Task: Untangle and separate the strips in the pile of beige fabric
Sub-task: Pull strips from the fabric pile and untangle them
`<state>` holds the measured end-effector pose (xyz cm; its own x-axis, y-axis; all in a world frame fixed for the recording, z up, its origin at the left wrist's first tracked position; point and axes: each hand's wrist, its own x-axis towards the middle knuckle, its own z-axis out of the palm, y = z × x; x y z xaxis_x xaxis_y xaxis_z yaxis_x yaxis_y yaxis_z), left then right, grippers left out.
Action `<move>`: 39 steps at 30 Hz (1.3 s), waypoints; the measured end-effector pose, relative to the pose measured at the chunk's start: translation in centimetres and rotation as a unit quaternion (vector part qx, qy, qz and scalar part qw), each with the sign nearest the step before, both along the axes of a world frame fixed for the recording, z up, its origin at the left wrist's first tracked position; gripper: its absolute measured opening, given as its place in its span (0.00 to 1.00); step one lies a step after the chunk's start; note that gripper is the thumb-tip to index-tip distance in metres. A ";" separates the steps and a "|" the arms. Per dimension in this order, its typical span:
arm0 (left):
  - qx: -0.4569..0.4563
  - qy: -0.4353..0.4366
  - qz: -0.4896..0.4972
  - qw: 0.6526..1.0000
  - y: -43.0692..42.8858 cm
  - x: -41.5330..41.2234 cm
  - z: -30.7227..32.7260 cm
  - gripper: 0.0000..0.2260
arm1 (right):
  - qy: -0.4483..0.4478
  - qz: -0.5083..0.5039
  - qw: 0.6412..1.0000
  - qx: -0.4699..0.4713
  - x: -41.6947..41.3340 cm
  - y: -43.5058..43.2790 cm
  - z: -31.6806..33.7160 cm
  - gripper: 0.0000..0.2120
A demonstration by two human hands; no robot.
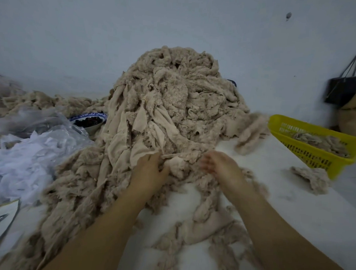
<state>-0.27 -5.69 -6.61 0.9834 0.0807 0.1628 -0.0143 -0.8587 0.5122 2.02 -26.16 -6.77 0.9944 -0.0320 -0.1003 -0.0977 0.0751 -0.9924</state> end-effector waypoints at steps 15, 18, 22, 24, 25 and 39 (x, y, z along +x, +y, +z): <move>-0.058 -0.021 -0.075 0.995 -1.5 -1.0 0.5 0.04 | -0.117 0.047 0.969 -0.212 -2.0 3.9 -1.4 0.15; -0.142 -0.018 0.002 0.990 -0.2 -0.7 0.1 0.04 | -0.145 0.013 0.970 -0.196 -1.9 3.4 -0.8 0.14; -0.271 -0.030 0.097 0.957 1.4 0.2 0.6 0.05 | -0.181 -0.034 0.966 -0.182 -2.2 3.7 -0.7 0.16; -0.308 -0.045 0.139 0.940 2.6 0.4 0.8 0.06 | -0.201 -0.076 0.964 -0.159 -2.3 3.3 -0.9 0.18; -0.353 -0.052 0.155 0.921 3.2 0.5 0.8 0.07 | -0.206 -0.094 0.962 -0.150 -2.2 3.0 -0.9 0.19; -0.139 0.196 -0.226 0.944 -1.0 -2.2 1.8 0.31 | 0.036 0.042 0.952 0.301 -1.5 1.9 -0.2 0.17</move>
